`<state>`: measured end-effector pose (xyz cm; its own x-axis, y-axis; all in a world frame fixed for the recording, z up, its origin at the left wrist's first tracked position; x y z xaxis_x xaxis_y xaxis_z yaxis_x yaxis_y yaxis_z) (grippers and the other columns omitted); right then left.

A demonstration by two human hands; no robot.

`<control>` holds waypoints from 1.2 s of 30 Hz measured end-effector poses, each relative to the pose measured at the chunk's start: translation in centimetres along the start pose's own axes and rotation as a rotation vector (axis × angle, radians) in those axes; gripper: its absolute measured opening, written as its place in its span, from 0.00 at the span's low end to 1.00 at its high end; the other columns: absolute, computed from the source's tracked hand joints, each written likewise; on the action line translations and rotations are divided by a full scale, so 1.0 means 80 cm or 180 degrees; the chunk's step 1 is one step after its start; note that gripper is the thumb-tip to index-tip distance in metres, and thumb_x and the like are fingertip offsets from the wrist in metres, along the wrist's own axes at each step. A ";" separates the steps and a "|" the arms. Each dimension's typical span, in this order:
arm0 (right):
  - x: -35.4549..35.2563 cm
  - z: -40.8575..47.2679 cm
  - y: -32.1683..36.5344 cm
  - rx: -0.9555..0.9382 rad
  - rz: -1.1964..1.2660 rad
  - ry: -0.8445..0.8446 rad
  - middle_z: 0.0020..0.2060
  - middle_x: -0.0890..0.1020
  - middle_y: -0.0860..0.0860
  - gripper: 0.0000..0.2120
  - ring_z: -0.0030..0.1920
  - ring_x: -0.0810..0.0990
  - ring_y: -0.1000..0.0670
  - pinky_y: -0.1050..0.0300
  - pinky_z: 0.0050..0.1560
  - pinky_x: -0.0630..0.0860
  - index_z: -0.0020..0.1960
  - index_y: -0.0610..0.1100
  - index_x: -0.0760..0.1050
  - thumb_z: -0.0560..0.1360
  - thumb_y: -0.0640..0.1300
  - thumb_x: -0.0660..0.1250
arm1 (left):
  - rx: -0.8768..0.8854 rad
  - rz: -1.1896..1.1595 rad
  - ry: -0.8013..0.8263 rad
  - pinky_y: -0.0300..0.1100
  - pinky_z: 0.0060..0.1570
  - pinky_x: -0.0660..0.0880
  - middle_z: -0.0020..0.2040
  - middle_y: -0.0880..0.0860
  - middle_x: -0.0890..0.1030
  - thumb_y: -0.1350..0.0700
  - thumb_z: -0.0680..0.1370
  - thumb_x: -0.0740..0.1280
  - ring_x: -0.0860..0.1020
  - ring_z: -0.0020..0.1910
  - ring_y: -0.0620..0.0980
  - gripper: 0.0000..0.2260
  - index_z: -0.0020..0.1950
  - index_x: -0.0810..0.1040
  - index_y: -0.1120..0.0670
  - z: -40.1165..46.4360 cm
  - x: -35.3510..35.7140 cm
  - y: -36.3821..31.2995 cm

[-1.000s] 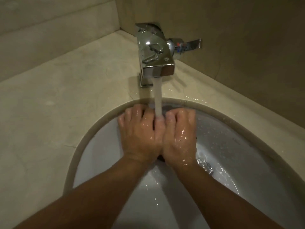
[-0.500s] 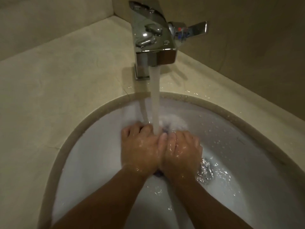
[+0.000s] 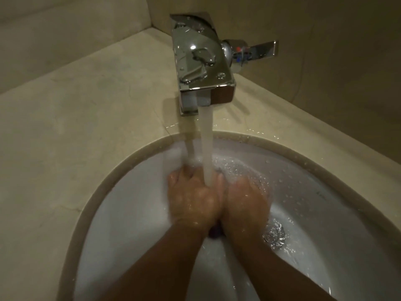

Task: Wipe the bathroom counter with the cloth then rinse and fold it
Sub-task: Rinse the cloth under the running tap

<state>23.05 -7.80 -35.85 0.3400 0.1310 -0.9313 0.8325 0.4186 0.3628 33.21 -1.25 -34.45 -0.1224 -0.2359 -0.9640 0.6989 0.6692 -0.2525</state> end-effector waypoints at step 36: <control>-0.025 0.003 0.023 -0.0658 -0.0012 -0.0609 0.29 0.74 0.53 0.18 0.31 0.73 0.48 0.49 0.46 0.75 0.34 0.51 0.71 0.78 0.51 0.51 | -0.0198 -0.0924 -0.0209 0.39 0.52 0.61 0.42 0.44 0.76 0.30 0.77 0.45 0.75 0.49 0.48 0.21 0.42 0.69 0.41 -0.003 -0.011 0.007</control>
<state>23.99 -7.50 -33.31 0.4298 -0.0347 -0.9023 0.7338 0.5958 0.3266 33.49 -0.49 -33.73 -0.2635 -0.4673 -0.8439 0.5965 0.6086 -0.5233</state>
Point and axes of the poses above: each hand's wrist, its own z-axis towards the middle knuckle, its own x-axis out of the palm, y = z × x, the point moved 7 cm from there along z, towards the middle knuckle
